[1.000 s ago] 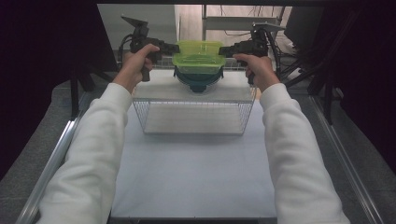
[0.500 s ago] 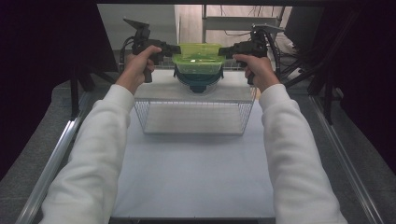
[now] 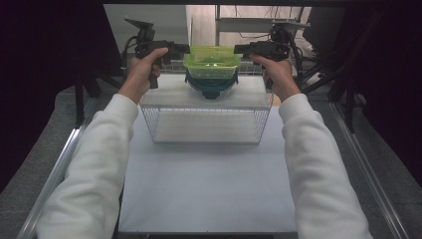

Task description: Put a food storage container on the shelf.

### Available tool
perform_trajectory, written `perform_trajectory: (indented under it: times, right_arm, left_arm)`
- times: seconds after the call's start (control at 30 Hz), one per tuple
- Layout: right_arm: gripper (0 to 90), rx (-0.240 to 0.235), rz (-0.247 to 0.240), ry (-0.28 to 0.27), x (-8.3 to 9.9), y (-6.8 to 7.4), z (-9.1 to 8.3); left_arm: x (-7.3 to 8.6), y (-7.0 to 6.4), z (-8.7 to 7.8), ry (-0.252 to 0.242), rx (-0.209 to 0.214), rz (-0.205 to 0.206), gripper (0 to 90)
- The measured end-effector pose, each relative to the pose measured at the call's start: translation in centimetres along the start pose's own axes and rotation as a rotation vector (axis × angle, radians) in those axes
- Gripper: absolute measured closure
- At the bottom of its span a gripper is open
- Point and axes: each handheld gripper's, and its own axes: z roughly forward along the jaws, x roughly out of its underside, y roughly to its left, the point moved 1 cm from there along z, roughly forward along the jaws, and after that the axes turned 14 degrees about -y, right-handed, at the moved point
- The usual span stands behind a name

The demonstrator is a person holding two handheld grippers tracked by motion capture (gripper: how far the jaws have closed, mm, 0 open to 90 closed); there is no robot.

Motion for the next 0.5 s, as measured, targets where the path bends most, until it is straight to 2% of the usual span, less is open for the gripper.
perform_trajectory:
  times: [0.13, 0.2, 0.33, 0.5]
  right_arm:
    - [34.2, -0.032, -0.045, -0.01, 0.1, 0.9, -1.1]
    - [32.2, -0.057, -0.061, -0.01, 0.3, 1.3, -1.5]
    - [30.8, -0.069, -0.107, -0.015, 0.9, 1.7, -2.6]
    - [30.3, -0.078, -0.166, -0.003, 1.4, 2.2, -4.3]
  left_arm:
    - [0.1, -0.7, -1.2, -0.018, -0.009, 0.031, 28.5]
    - [0.3, -1.2, -1.7, -0.025, 0.001, 0.043, 26.7]
    - [1.1, -2.0, -2.8, -0.038, 0.017, 0.07, 25.4]
    - [2.3, -2.0, -4.0, -0.035, 0.015, 0.086, 24.9]
